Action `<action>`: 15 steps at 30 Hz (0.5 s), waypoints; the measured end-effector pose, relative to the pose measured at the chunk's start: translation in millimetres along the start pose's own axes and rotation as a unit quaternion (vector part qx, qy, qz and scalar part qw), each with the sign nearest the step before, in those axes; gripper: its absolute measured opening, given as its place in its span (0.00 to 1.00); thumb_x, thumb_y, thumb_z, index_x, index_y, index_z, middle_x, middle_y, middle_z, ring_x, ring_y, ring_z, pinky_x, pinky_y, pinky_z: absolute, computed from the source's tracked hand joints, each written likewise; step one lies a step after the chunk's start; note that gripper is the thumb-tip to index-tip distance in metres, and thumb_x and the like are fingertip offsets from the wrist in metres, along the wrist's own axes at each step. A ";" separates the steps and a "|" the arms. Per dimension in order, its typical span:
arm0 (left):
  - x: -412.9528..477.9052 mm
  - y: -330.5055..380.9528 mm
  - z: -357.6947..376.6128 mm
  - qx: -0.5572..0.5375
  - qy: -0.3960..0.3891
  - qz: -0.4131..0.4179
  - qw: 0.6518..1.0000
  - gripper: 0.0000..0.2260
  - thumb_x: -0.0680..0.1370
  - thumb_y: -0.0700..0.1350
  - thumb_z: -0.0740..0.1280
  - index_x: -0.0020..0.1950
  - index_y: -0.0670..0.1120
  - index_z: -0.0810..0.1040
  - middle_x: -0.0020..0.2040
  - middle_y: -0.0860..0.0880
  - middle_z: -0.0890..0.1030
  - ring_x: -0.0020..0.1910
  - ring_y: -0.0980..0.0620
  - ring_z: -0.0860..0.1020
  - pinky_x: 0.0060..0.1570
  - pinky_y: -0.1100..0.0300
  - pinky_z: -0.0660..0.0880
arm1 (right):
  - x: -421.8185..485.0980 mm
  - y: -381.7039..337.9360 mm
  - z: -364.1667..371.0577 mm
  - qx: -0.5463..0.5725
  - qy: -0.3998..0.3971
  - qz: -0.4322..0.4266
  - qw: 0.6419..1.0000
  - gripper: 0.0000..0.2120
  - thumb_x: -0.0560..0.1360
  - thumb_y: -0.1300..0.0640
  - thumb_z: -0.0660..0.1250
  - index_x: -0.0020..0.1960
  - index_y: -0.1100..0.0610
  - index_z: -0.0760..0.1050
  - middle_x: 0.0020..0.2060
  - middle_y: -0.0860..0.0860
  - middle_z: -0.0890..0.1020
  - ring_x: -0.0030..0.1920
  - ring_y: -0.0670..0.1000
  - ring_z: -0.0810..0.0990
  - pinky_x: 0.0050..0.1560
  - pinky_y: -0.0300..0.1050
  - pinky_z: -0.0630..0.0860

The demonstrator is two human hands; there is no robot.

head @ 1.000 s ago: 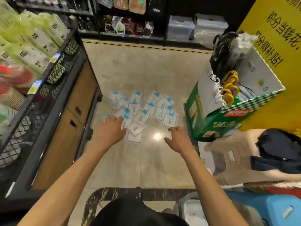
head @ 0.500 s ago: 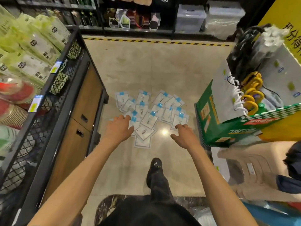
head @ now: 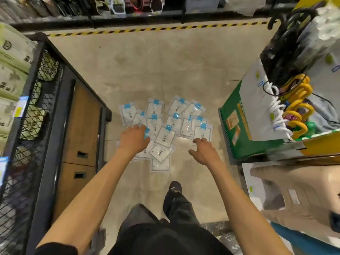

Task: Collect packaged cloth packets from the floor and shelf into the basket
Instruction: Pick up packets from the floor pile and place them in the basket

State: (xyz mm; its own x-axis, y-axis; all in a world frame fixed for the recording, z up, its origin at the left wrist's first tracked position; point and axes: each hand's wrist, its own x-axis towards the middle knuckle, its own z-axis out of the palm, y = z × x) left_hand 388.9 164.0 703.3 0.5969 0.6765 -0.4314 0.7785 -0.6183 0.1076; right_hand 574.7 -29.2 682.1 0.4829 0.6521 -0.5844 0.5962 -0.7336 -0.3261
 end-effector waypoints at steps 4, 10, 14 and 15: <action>51.0 -2.7 -6.3 0.009 0.007 0.029 1.000 0.21 0.81 0.55 0.61 0.70 0.46 0.71 0.63 0.42 0.76 0.62 0.40 0.75 0.58 0.47 0.73 | 30.1 -7.3 -8.8 -0.004 0.009 0.014 1.000 0.26 0.80 0.49 0.63 0.75 0.57 0.64 0.70 0.58 0.69 0.68 0.60 0.69 0.63 0.54 0.70; 119.5 -21.9 15.6 0.034 -0.024 0.073 0.996 0.21 0.83 0.55 0.60 0.72 0.45 0.70 0.66 0.41 0.75 0.65 0.40 0.72 0.61 0.45 0.72 | 86.7 -23.3 7.2 0.002 0.031 0.058 0.998 0.26 0.81 0.49 0.62 0.75 0.57 0.64 0.69 0.59 0.69 0.68 0.61 0.69 0.62 0.54 0.70; 170.5 -48.9 59.1 0.025 -0.059 0.102 0.993 0.23 0.83 0.57 0.59 0.74 0.46 0.68 0.68 0.41 0.74 0.67 0.40 0.71 0.60 0.46 0.71 | 134.5 -32.8 49.8 0.042 0.027 0.097 0.994 0.26 0.81 0.49 0.62 0.75 0.57 0.63 0.70 0.59 0.69 0.69 0.61 0.68 0.63 0.55 0.69; 185.7 -57.2 73.1 0.017 -0.072 0.105 0.992 0.23 0.83 0.57 0.59 0.74 0.46 0.68 0.68 0.41 0.74 0.67 0.40 0.71 0.60 0.46 0.71 | 149.5 -33.8 64.6 0.059 0.022 0.107 0.992 0.26 0.81 0.49 0.62 0.75 0.57 0.63 0.70 0.59 0.68 0.69 0.61 0.67 0.64 0.55 0.68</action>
State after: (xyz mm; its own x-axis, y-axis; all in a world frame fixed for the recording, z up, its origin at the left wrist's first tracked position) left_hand 441.1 295.7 551.5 0.7095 0.4690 -0.5260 0.6312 -0.7547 0.1786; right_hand 585.3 80.8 557.7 0.6192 0.4845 -0.6179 0.3987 -0.8719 -0.2842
